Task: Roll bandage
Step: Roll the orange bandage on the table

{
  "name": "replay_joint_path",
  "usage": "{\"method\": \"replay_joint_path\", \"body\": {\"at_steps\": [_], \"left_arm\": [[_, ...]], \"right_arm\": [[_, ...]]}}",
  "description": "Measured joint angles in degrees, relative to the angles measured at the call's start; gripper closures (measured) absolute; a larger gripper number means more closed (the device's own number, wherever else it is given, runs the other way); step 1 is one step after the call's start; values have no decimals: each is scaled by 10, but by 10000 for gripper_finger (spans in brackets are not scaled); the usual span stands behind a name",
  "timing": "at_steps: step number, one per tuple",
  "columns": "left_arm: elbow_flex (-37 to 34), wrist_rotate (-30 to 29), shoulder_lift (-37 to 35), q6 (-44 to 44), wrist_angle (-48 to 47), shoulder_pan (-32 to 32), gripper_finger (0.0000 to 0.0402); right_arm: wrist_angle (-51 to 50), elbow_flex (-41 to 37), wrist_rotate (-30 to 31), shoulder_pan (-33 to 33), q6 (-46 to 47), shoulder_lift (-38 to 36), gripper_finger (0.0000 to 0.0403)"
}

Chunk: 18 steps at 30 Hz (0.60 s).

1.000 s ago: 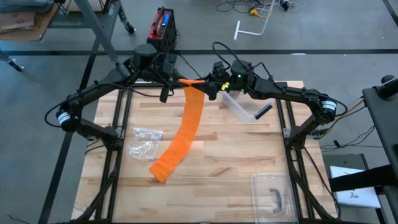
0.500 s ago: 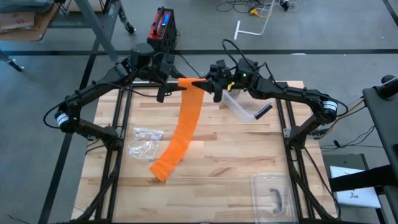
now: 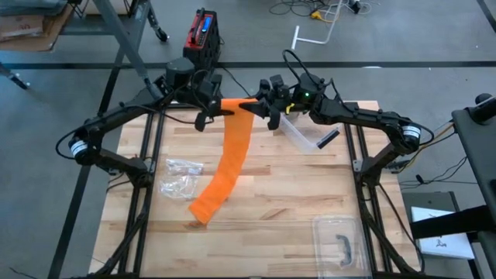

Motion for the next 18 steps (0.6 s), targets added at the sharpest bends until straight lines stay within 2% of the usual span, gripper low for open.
{"method": "replay_joint_path", "body": {"at_steps": [2,3,12,15,18], "left_arm": [[-3,4,0,-1,-1,-4,371],[-4,5,0,-2,-2,-4,386],[-7,3,-8,17,-58,-4,399],[-7,3,-13,16,-62,-5,400],[-7,2,-18,15,-62,-5,401]], "right_arm": [[-1,0,12,0,-9,0,336],[-1,0,14,-1,-14,0,335],[-13,0,48,-13,-84,-1,345],[-44,0,77,-19,-135,-1,337],[-67,0,81,-19,-178,3,333]]}}
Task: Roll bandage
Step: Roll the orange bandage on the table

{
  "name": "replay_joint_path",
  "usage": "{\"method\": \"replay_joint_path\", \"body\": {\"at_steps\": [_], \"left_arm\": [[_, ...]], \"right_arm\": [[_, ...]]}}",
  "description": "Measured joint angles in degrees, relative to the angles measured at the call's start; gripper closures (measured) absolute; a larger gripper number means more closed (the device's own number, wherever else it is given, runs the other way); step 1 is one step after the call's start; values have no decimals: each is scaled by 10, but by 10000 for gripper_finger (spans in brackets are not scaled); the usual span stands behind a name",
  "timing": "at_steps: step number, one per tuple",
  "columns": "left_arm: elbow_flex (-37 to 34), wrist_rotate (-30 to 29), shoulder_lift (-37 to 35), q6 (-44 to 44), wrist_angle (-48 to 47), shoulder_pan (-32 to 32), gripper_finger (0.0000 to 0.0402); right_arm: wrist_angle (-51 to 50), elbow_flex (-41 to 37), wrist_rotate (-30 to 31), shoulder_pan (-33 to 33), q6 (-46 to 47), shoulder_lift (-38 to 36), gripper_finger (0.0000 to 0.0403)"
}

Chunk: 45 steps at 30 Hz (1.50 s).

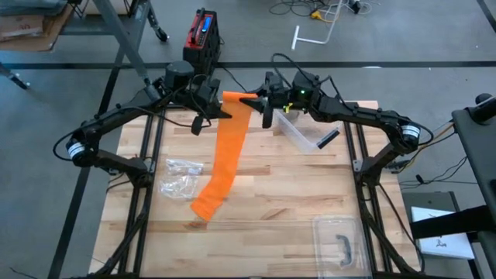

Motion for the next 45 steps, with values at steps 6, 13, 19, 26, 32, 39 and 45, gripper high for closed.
{"method": "replay_joint_path", "body": {"at_steps": [6,13,19,26,32,39,45], "left_arm": [[0,-3,-6,-4,0,0,388],[0,-80,-5,-28,-5,2,343],[-1,-90,-8,16,-47,46,298],[-1,-26,-9,30,-34,127,244],[-1,62,-10,-5,44,141,195],[-1,91,-8,-108,93,139,120],[-1,164,2,-185,105,129,70]], "right_arm": [[1,0,37,7,-75,3,340],[1,0,74,22,-191,3,335],[4,0,69,27,-275,3,344],[10,0,50,26,-367,3,337],[13,0,21,27,-392,3,344],[4,0,23,27,-440,3,340],[-7,0,23,27,-478,3,343]]}}
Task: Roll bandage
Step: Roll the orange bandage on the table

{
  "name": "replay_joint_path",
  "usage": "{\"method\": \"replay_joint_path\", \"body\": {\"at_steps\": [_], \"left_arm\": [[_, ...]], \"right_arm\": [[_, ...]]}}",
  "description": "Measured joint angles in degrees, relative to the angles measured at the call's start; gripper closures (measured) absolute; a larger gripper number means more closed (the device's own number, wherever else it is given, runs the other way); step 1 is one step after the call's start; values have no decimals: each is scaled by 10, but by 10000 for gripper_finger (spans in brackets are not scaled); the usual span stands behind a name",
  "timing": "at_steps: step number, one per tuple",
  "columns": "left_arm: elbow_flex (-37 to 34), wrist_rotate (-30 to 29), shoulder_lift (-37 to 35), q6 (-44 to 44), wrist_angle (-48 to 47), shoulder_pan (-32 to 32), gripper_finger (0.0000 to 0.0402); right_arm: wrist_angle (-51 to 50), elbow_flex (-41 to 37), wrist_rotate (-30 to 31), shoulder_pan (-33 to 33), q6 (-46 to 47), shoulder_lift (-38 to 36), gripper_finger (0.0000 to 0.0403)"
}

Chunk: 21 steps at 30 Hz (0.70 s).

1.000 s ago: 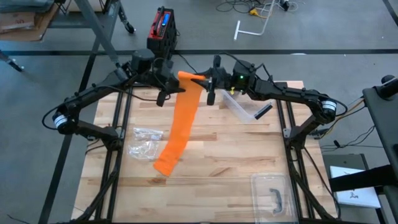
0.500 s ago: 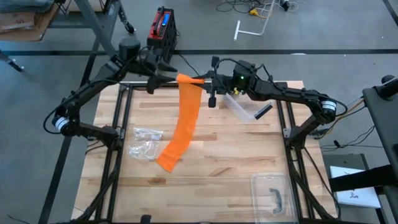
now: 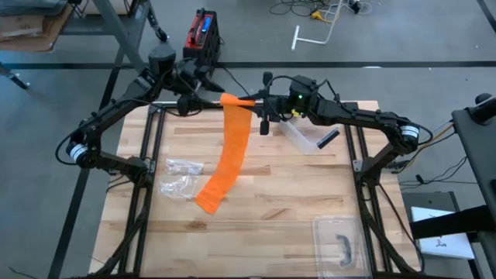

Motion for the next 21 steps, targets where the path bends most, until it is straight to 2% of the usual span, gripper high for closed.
{"method": "replay_joint_path", "body": {"at_steps": [3,7,14,21], "left_arm": [[0,1,0,-16,1,-3,55],[0,-44,4,-26,6,-8,47],[0,-49,24,-74,65,-23,55],[0,-49,38,-81,64,-38,63]], "right_arm": [[0,0,0,0,-11,0,348],[-1,0,0,1,-15,0,341],[-33,0,0,1,-23,0,347],[-39,0,8,1,-49,0,338]]}}
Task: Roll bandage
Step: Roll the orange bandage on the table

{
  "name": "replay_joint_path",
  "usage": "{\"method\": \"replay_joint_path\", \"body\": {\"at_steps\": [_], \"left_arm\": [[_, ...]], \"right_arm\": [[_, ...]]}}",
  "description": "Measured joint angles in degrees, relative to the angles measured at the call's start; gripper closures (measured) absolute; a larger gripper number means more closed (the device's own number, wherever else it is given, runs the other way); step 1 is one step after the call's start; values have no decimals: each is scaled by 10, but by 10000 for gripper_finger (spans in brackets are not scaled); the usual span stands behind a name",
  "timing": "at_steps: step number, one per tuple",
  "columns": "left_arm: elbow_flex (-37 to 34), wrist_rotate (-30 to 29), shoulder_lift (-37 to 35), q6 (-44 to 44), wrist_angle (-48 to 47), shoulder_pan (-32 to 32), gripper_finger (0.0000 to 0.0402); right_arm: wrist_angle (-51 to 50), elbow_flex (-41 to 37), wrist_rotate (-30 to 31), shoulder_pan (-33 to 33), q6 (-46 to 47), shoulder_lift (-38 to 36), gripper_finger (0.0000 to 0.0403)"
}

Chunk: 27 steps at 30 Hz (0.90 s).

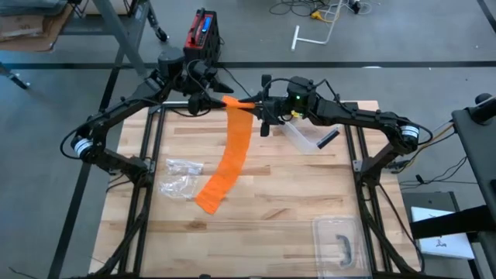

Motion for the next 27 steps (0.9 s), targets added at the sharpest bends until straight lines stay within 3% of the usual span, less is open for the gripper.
{"method": "replay_joint_path", "body": {"at_steps": [14,22,27], "left_arm": [[-7,-15,13,4,-1,-21,99],[-10,-18,18,-4,3,-21,153],[-10,-17,18,-4,6,-21,196]], "right_arm": [[-2,0,22,1,-20,0,333],[-6,0,23,4,-33,0,342],[-7,0,24,3,-38,0,326]]}}
